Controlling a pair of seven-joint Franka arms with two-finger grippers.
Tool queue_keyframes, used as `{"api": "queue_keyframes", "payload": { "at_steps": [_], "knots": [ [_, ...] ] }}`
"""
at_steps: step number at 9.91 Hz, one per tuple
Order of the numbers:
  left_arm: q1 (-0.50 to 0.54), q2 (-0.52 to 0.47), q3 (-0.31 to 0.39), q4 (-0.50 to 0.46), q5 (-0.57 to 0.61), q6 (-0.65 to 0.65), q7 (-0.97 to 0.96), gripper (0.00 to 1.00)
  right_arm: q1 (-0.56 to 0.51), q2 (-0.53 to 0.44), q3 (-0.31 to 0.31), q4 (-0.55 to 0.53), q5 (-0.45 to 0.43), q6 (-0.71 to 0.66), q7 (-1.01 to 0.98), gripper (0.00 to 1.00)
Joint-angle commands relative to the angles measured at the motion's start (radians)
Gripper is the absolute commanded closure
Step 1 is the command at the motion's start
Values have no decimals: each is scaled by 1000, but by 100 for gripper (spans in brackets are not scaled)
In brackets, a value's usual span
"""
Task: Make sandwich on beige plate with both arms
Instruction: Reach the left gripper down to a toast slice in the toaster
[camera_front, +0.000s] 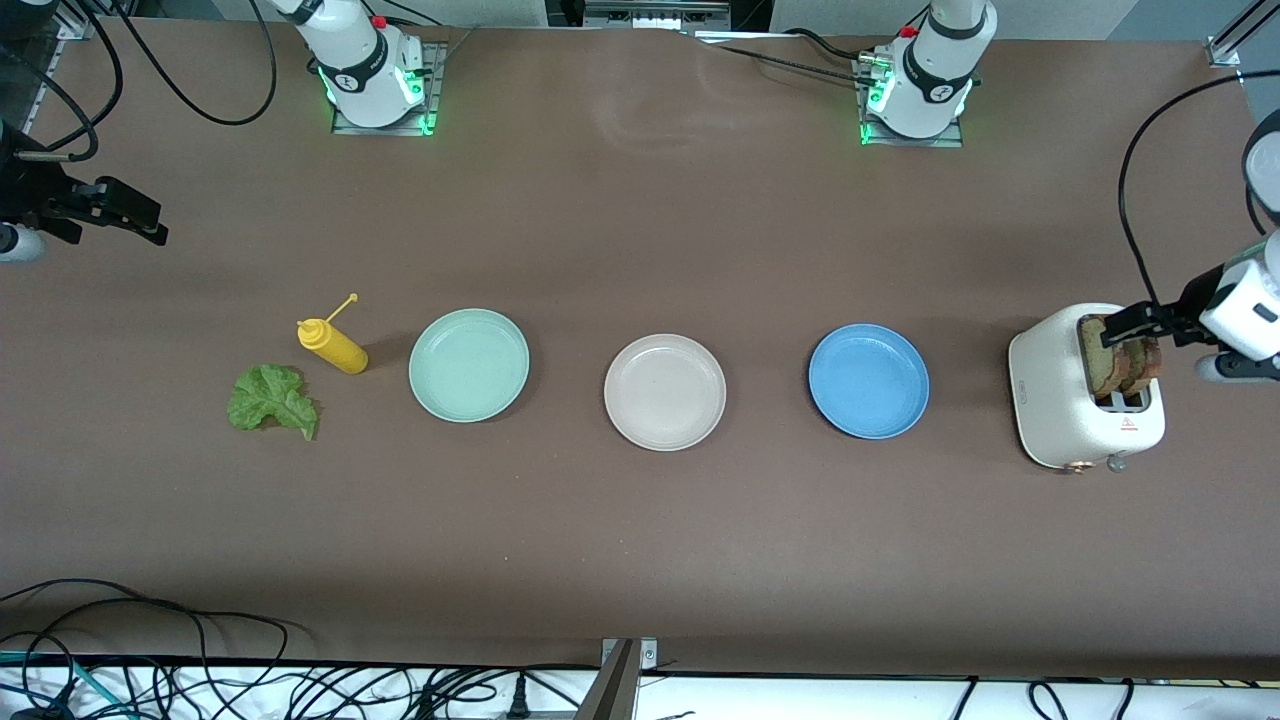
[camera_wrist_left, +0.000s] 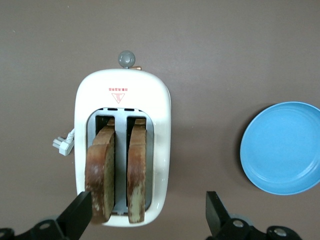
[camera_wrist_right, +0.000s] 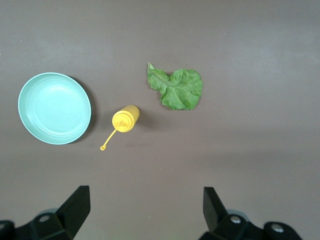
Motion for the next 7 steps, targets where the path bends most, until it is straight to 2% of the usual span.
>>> {"api": "queue_keyframes", "payload": {
  "at_steps": [1,7],
  "knots": [
    [11,13,-9,-28,20,58,15,0,-4,-3,4,5,5,-7,2,0],
    [11,46,-10,-52,20,117,10,0,-4,-3,4,5,5,-8,2,0]
  ]
}}
